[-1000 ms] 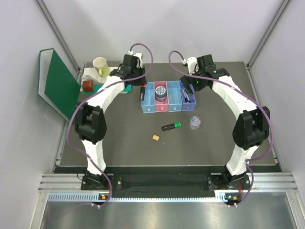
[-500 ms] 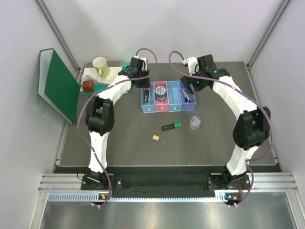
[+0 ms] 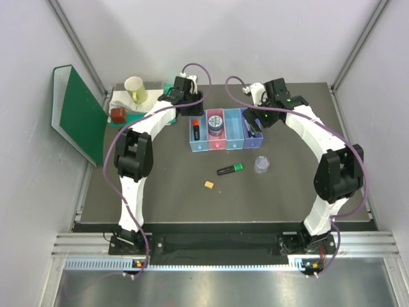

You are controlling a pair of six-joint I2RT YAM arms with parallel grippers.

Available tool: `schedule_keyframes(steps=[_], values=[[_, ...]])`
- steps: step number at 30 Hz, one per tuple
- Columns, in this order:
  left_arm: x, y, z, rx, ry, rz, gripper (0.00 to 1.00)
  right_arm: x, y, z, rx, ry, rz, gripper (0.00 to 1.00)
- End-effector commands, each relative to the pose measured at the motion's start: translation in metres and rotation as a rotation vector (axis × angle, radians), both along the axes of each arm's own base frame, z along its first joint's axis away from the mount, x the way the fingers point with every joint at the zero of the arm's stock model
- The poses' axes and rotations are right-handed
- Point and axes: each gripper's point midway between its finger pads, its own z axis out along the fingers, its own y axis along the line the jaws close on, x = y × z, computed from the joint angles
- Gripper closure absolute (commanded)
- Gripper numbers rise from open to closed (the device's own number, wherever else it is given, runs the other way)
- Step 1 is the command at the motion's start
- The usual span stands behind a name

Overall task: Sort the stationery into containers
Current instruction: Place the pen in the storage box.

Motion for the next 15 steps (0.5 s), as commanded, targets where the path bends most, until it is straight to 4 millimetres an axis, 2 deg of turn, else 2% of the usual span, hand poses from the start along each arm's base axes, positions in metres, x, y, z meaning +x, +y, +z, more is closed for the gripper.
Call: schedule_keyframes(steps=[1,5,8,11,12,13,14,15], values=[[0.012,-0.003,0.044,-0.046,-0.103,-0.007,0.46,-0.003,0.004,0.043,0.036,-0.109,0.033,0.12],[0.008,-0.009,0.079,-0.087,-0.160,-0.034,0.46,-0.011,0.007,0.048,0.043,-0.118,0.048,0.12],[-0.003,-0.014,0.104,-0.110,-0.191,-0.090,0.46,-0.017,0.006,0.052,0.041,-0.129,0.056,0.11],[-0.024,-0.020,0.112,-0.114,-0.176,-0.183,0.46,-0.022,0.000,0.057,0.030,-0.150,0.042,0.11],[-0.032,-0.019,0.121,-0.113,-0.183,-0.197,0.45,-0.023,-0.001,0.061,0.030,-0.160,0.036,0.10],[-0.036,-0.019,0.122,-0.100,-0.192,-0.218,0.44,-0.026,-0.005,0.068,0.028,-0.178,0.028,0.10],[-0.043,-0.017,0.114,-0.089,-0.175,-0.236,0.42,-0.027,-0.008,0.072,0.019,-0.194,0.017,0.10],[-0.051,-0.018,0.121,-0.095,-0.190,-0.270,0.38,-0.030,-0.011,0.075,0.014,-0.206,0.012,0.09]])
